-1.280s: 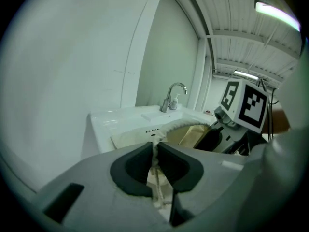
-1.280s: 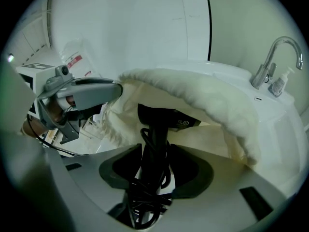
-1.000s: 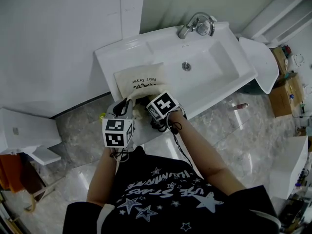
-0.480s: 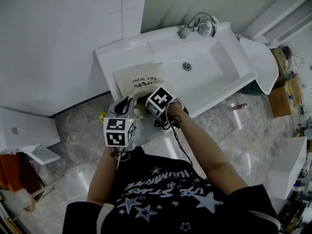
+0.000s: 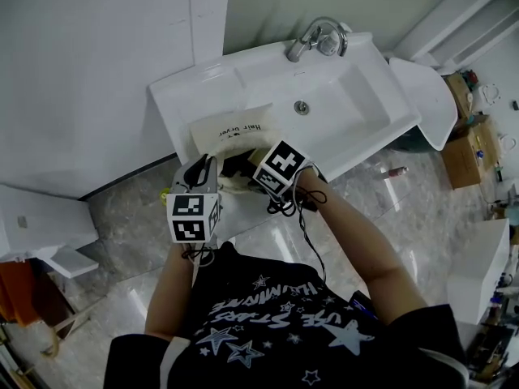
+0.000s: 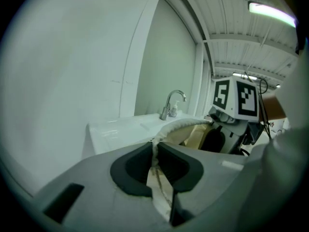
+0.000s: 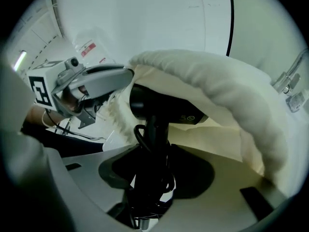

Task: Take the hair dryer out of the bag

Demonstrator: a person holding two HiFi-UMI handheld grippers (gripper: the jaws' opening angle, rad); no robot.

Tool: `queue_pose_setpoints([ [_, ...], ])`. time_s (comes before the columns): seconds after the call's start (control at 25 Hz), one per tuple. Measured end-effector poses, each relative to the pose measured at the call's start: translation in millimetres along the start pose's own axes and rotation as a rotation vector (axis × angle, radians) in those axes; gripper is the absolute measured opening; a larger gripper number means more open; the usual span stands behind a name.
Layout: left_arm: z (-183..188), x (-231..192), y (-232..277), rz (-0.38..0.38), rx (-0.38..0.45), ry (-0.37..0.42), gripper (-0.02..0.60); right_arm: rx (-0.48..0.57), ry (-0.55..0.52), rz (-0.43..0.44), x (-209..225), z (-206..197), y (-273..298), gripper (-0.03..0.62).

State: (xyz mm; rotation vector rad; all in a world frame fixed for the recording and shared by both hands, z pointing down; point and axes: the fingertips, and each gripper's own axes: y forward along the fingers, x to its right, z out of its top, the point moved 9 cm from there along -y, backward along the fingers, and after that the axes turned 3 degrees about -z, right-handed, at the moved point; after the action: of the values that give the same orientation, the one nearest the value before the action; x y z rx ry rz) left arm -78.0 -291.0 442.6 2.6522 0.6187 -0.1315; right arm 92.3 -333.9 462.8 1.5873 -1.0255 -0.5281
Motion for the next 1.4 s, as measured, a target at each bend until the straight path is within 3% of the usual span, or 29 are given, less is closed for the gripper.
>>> queue_pose_setpoints([
  [0.36,-10.5,19.4,-14.6,0.014,-0.018,0.008,0.049,0.051,-0.038,0.009,-17.2,-36.1,-13.5,0.198],
  [0.56,-19.1,22.5,-25.8,0.062,-0.053,0.025,0.049,0.057,-0.069,-0.010,-17.9,-52.0,-18.9,0.198],
  [1.2,-14.4,17.8,-33.8,0.121,-0.028,0.054,0.048,0.246,-0.063,0.175,-72.2,-83.0,-56.7,0.198],
  [1.4,-27.8,29.8,-42.3,0.110,-0.043,0.127,0.049,0.327,-0.012,0.182,-95.2,-109.6,-66.3,0.198],
])
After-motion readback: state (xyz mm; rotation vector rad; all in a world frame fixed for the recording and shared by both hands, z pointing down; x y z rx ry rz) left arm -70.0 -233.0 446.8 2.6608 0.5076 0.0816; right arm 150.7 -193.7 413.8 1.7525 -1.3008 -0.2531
